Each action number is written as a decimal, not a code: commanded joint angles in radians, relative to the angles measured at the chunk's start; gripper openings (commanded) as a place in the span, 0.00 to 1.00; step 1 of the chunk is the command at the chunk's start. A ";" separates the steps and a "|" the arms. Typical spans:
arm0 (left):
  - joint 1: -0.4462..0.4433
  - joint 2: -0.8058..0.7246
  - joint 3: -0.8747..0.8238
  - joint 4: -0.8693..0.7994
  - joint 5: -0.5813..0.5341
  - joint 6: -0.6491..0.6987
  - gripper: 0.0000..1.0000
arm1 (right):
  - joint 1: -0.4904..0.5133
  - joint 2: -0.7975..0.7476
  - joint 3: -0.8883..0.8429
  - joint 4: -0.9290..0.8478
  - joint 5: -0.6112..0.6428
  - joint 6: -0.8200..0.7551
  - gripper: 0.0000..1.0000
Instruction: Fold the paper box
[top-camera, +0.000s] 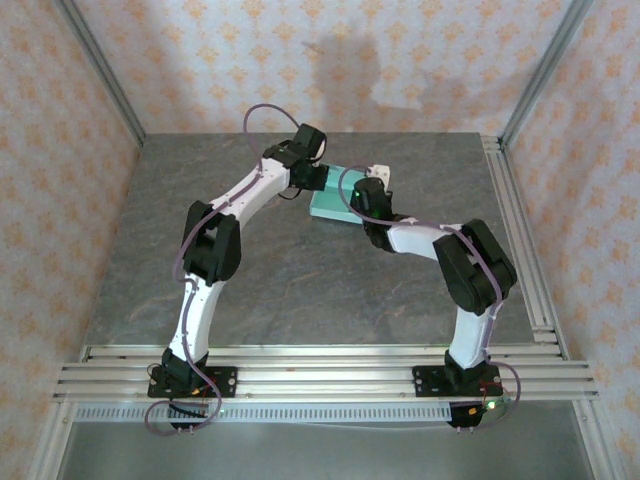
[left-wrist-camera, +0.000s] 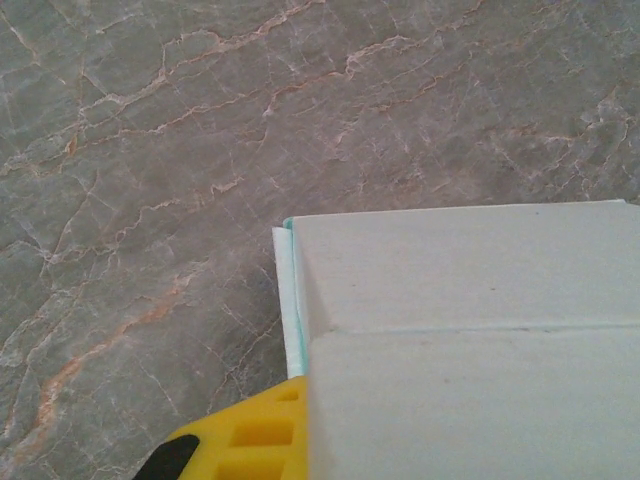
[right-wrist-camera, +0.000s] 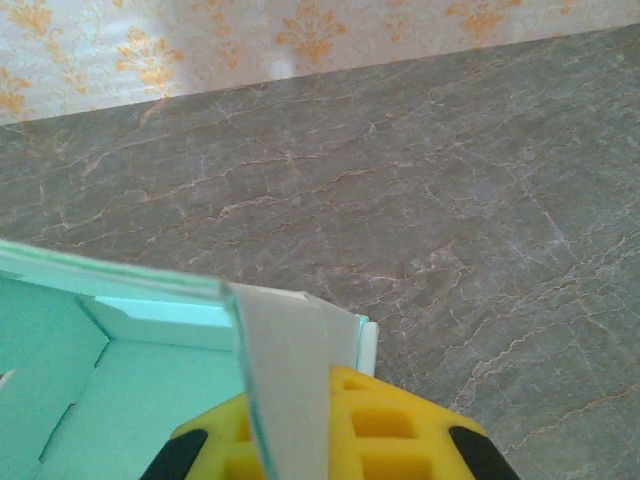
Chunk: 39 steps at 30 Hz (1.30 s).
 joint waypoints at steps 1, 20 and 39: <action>-0.024 -0.034 -0.048 -0.002 0.055 -0.028 0.00 | 0.030 0.015 -0.026 0.092 -0.005 0.008 0.00; -0.031 -0.122 -0.299 0.168 0.029 -0.065 0.00 | 0.069 0.023 -0.146 0.302 -0.005 -0.027 0.07; -0.032 -0.175 -0.402 0.233 0.015 -0.084 0.00 | 0.128 -0.048 -0.220 0.418 -0.022 -0.016 0.69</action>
